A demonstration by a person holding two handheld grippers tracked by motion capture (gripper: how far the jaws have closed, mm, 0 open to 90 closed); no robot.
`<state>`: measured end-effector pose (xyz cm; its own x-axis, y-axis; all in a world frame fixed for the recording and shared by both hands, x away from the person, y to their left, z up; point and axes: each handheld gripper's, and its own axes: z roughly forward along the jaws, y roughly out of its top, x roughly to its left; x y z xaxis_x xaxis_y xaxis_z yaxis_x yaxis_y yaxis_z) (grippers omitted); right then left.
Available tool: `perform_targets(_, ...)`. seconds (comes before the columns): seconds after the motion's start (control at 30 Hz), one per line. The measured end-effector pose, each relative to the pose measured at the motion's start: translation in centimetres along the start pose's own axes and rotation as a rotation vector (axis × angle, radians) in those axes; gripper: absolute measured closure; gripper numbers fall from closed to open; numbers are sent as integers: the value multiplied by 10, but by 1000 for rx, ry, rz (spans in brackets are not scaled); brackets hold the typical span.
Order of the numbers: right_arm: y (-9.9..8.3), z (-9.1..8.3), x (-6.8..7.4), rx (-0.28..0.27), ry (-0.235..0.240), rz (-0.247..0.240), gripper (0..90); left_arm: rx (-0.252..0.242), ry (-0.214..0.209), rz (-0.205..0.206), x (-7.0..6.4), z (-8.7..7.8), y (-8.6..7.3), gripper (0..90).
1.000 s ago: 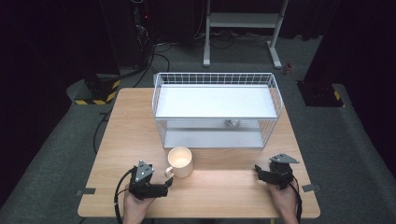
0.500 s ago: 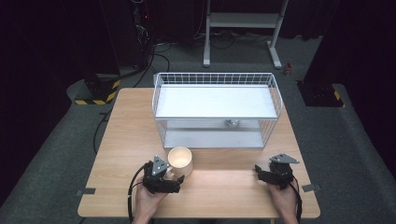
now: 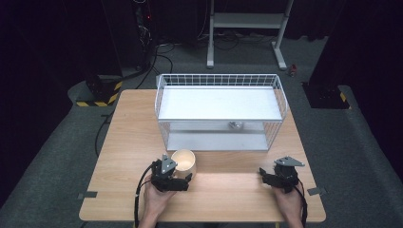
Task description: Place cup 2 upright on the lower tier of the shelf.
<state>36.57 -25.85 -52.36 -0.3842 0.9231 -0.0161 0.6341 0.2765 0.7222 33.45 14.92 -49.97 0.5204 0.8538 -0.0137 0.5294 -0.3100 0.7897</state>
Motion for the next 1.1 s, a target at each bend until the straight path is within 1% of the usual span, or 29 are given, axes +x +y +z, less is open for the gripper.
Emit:
perform_targets(0.13, 0, 0, 0, 0, 0, 1, 249, 2, -2, -1, 0, 4, 2, 25)
perform_targets(0.17, 0, 0, 0, 0, 0, 0, 248, 6, -9, -9, 0, 6, 2, 29)
perform_targets(0.23, 0, 0, 0, 2, 1, 0, 249, 10, -6, -3, 0, 8, 3, 34)
perform_targets(0.27, 0, 0, 0, 0, 0, 0, 249, 12, -3, -5, -1, 10, 3, 50)
perform_targets(0.4, 0, 0, 0, 1, 1, 0, 249, 10, -9, -14, -1, 12, 3, 62)
perform_targets(0.47, 0, 0, 0, 0, 0, 0, 249, 9, -5, -9, -1, 13, 3, 76)
perform_targets(0.5, 0, 0, 0, 0, 0, 1, 249, 11, -4, -24, -3, 13, 3, 78)
perform_targets(0.53, 0, 0, 0, 0, 0, 0, 249, 11, -4, -24, -3, 13, 3, 78)
perform_targets(0.67, 0, 0, 0, 2, 1, 0, 249, 12, 0, -8, -2, 13, 4, 82)
perform_targets(0.77, 0, 0, 0, 1, 0, 0, 249, -1, 15, -6, -4, 13, 3, 85)
perform_targets(0.8, 0, 0, 0, 2, 1, -1, 248, 1, 20, 3, -4, 12, 3, 85)
perform_targets(0.83, 0, 0, 0, 0, 0, 0, 249, -2, 22, 2, -5, 12, 3, 85)
perform_targets(1.1, 0, 0, 0, 2, 2, 0, 248, -5, 25, 14, -5, 12, 3, 87)
